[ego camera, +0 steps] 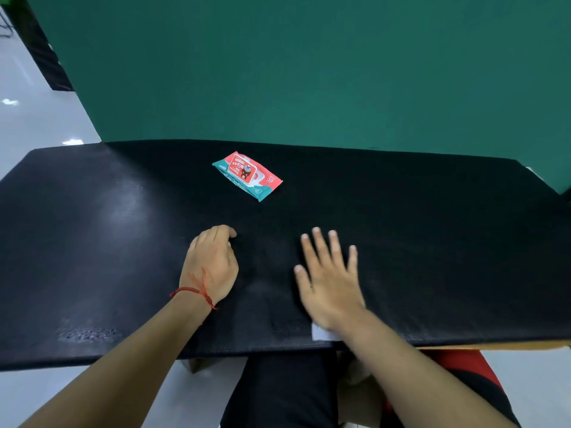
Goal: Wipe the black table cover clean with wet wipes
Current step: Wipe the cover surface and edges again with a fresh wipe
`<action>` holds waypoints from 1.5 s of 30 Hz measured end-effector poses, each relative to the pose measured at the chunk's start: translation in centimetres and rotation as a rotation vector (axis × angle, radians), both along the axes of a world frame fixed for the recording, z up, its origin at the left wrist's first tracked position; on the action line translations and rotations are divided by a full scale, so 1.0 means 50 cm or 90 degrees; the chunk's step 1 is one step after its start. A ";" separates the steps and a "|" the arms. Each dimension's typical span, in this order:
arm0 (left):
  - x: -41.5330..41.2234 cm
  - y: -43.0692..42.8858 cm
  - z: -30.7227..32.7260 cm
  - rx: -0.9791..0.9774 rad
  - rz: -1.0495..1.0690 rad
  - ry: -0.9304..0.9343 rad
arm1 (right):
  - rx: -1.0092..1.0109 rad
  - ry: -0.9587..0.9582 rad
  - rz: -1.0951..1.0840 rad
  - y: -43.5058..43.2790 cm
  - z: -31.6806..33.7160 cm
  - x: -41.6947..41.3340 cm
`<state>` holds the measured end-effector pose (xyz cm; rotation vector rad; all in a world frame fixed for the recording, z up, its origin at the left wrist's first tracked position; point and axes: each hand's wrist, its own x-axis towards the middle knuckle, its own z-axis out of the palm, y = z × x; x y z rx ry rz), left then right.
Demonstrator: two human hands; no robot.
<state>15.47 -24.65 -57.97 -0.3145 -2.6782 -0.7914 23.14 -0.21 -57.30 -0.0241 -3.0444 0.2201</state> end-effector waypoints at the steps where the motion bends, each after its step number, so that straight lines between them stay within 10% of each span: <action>1: 0.001 0.000 0.000 0.000 0.000 0.000 | 0.001 -0.006 -0.039 0.028 0.000 -0.008; 17: 0.006 -0.010 0.028 0.242 0.066 -0.050 | -0.066 0.001 0.068 -0.236 0.001 -0.022; 24: 0.015 -0.013 0.039 0.289 0.094 -0.128 | -0.040 -0.006 0.035 -0.098 0.005 0.028; 34: -0.082 -0.010 0.038 0.082 0.077 -0.130 | -0.070 -0.024 -0.131 -0.069 0.005 -0.220; 45: -0.345 0.056 0.059 0.040 -0.070 -0.191 | -0.060 -0.072 0.096 -0.198 0.014 -0.149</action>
